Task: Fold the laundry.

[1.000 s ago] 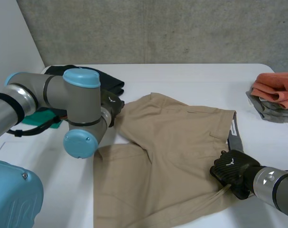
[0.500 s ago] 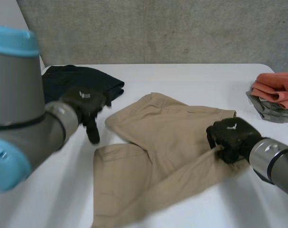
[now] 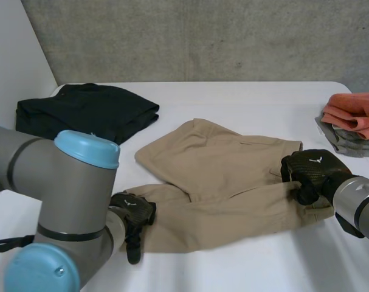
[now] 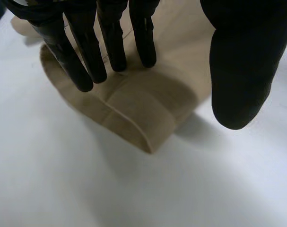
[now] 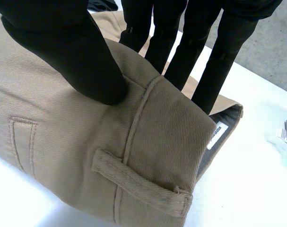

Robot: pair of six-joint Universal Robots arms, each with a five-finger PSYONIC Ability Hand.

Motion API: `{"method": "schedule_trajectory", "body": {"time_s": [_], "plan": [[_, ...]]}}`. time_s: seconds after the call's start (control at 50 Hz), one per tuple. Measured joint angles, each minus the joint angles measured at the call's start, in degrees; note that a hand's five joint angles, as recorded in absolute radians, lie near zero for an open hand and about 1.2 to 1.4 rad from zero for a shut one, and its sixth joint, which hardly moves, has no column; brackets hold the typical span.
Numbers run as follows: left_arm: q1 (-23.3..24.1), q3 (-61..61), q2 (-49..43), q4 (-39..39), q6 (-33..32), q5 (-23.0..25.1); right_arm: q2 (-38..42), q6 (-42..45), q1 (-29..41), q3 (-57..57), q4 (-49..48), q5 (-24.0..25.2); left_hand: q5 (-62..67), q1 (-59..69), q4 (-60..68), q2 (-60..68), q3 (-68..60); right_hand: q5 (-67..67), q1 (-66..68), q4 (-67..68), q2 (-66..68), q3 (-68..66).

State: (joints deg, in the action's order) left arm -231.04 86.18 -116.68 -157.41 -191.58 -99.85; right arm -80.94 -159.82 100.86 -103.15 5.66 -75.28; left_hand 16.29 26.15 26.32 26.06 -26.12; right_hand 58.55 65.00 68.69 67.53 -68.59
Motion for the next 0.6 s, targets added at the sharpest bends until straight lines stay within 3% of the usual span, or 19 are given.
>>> {"method": "schedule_trajectory", "body": {"time_s": [0.12,0.36,0.6], "plan": [[0.1,-0.5,-0.8,-3.5,-1.0,-2.2,-1.5,1.0,-1.3,-1.3,0.2,2.2,1.0,0.9,1.1,0.9,-0.9,0.0,0.0,0.0,0.0,0.0],[0.0,-0.7,6.6,-7.5,-0.8,-3.0,-5.9,2.1,-3.9,-5.0,-0.7,7.6,-5.7,-4.0,-5.3,-4.6,4.7,0.0,0.0,0.0,0.0,0.0],[2.2,-5.7,-3.9,-3.9,-1.6,-1.7,-10.6,-1.6,-8.7,-7.9,-3.7,12.6,-6.4,-5.5,-6.3,-5.8,5.9,0.0,0.0,0.0,0.0,0.0]]}}
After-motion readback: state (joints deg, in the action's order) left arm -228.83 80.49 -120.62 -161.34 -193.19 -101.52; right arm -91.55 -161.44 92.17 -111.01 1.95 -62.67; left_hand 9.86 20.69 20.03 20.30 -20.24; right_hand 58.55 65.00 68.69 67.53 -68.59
